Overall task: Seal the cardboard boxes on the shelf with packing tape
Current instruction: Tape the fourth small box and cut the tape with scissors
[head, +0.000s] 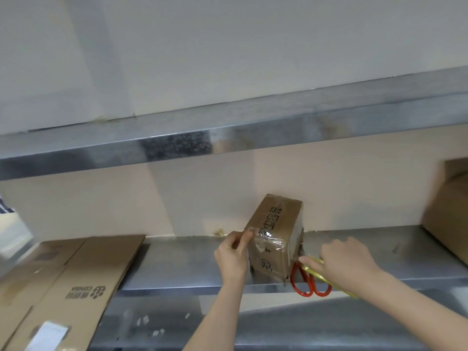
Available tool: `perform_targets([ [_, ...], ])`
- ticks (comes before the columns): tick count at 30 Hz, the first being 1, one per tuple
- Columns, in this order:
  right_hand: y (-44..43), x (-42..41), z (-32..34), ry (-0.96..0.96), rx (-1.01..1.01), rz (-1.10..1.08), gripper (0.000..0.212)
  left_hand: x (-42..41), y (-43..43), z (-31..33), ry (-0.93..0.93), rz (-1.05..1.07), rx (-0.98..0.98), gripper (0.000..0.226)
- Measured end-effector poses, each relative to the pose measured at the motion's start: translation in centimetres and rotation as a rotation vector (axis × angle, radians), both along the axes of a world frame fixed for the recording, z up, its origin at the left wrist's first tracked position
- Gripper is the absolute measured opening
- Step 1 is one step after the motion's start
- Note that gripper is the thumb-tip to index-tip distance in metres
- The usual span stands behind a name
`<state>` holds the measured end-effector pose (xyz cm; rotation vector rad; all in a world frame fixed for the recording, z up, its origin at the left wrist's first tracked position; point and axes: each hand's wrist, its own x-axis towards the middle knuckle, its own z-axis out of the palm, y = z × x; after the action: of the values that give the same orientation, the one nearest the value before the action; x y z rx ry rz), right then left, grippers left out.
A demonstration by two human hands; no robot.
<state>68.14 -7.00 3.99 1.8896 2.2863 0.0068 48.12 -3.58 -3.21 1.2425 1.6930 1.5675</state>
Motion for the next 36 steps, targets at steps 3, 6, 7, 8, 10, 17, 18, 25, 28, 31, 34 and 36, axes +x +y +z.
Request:
perform_targets([
  [3, 0.1, 0.2, 0.0, 0.013, 0.012, 0.001, 0.060, -0.1, 0.0, -0.4, -0.021, -0.026, 0.017, 0.019],
  [6, 0.2, 0.3, -0.3, 0.017, 0.010, -0.015, 0.061, -0.6, 0.2, -1.2, -0.059, -0.076, 0.000, 0.011],
  [7, 0.2, 0.3, -0.4, 0.020, 0.010, -0.016, 0.061, -0.8, 0.4, -1.4, -0.083, -0.094, -0.009, 0.011],
  [8, 0.2, 0.3, -0.6, 0.029, 0.011, -0.016, 0.061, -0.9, 0.5, -1.4, -0.119, -0.115, -0.019, 0.011],
  [10, 0.3, 0.3, -0.6, 0.052, 0.022, -0.016, 0.061, -1.2, 0.6, -1.2, -0.212, -0.154, -0.035, 0.008],
  [17, 0.8, 0.5, -0.9, 0.124, 0.040, -0.008, 0.062, -2.3, 1.1, -0.9, -0.355, -0.210, -0.125, 0.009],
  [18, 1.0, 0.5, -0.9, 0.120, 0.048, 0.000, 0.062, -2.3, 1.1, -0.8, -0.367, -0.230, -0.118, 0.009],
  [25, 1.0, 0.4, -0.5, 0.083, 0.066, 0.019, 0.062, -2.1, 0.8, 0.7, -0.229, -0.086, 0.078, 0.028],
  [28, 0.7, 0.3, -0.2, 0.071, 0.059, 0.016, 0.062, -2.0, 0.3, 0.4, 0.184, -0.097, 0.270, 0.031],
  [31, 0.3, 0.4, -0.1, 0.062, 0.050, 0.003, 0.061, -3.0, 0.8, 0.2, 0.458, -0.159, 0.385, 0.028],
  [34, 0.2, 0.7, -0.3, 0.062, 0.051, -0.007, 0.062, -4.1, 1.8, 0.9, 0.706, -0.253, 0.439, 0.023],
  [36, 0.3, 0.8, -0.6, 0.066, 0.053, -0.006, 0.062, -4.3, 2.2, 1.3, 0.839, -0.295, 0.478, 0.015],
])
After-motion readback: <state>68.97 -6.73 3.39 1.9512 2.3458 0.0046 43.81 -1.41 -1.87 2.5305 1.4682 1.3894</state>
